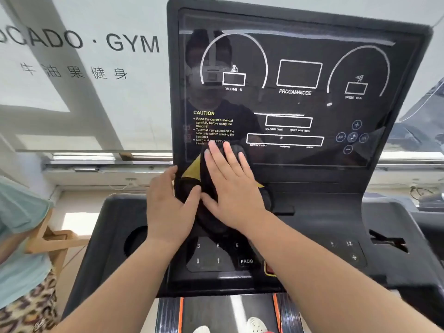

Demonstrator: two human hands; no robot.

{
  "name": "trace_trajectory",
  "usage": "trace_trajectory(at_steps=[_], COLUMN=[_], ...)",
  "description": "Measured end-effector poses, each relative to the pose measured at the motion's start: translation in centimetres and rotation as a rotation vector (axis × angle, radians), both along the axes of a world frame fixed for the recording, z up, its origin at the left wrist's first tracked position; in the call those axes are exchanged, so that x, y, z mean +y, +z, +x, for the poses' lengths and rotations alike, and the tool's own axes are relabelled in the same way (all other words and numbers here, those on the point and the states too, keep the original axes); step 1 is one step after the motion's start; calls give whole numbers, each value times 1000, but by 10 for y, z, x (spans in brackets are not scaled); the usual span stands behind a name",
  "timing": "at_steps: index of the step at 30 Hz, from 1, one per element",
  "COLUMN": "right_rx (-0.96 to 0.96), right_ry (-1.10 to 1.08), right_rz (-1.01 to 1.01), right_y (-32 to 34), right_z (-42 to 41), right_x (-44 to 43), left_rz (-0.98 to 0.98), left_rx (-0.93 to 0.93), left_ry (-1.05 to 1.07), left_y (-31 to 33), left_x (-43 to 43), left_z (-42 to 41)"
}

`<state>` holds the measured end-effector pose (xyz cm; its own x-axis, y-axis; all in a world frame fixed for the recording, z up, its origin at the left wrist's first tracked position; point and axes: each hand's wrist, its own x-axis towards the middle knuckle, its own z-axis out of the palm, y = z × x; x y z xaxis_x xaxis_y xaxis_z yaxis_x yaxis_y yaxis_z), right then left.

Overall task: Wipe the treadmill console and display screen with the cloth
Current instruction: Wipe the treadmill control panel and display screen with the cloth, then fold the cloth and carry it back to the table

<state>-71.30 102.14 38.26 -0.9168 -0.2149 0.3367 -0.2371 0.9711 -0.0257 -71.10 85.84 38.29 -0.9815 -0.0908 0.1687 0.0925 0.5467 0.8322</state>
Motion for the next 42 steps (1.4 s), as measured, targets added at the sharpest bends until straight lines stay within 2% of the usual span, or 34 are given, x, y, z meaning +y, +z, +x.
trace_trajectory(at_steps=[3,6,8,11,14,17,20,26,33,38,40,42], right_rx=[-2,-15,46,129,61,2,8,-81,-273,-349,-444,-569], right_ry=[42,59,37,-156,-360,-418,-416,-282,-78,60,93,174], right_rz=[-20,-44,-99,-198,-208,-206,-331,-724,-891,-940,-1012,-962], right_y=[8,6,1,-8,-10,-10,-12,5,18,21,24,22], right_z=[11,24,34,45,49,50,50,54,62,70,74,79], right_x=[12,27,37,48,53,51,49,55,78,87,84,75], left_rz=[64,6,24,94,200,296,344,331,326,402,435,447], left_rx=[-118,-110,-113,-102,-136,-133,-143,-169,-236,-187,-153,-128], left_ry=[34,30,49,45,42,-2,-22,80,247,404,469,557], left_y=[-9,-15,-15,-13,-10,-2,5,7,-1,-1,2,5], left_x=[8,16,17,15,9,4,3,-1,-2,3,3,-1], left_z=[1,-2,-5,-5,1,10,19,32,70,112,130,153])
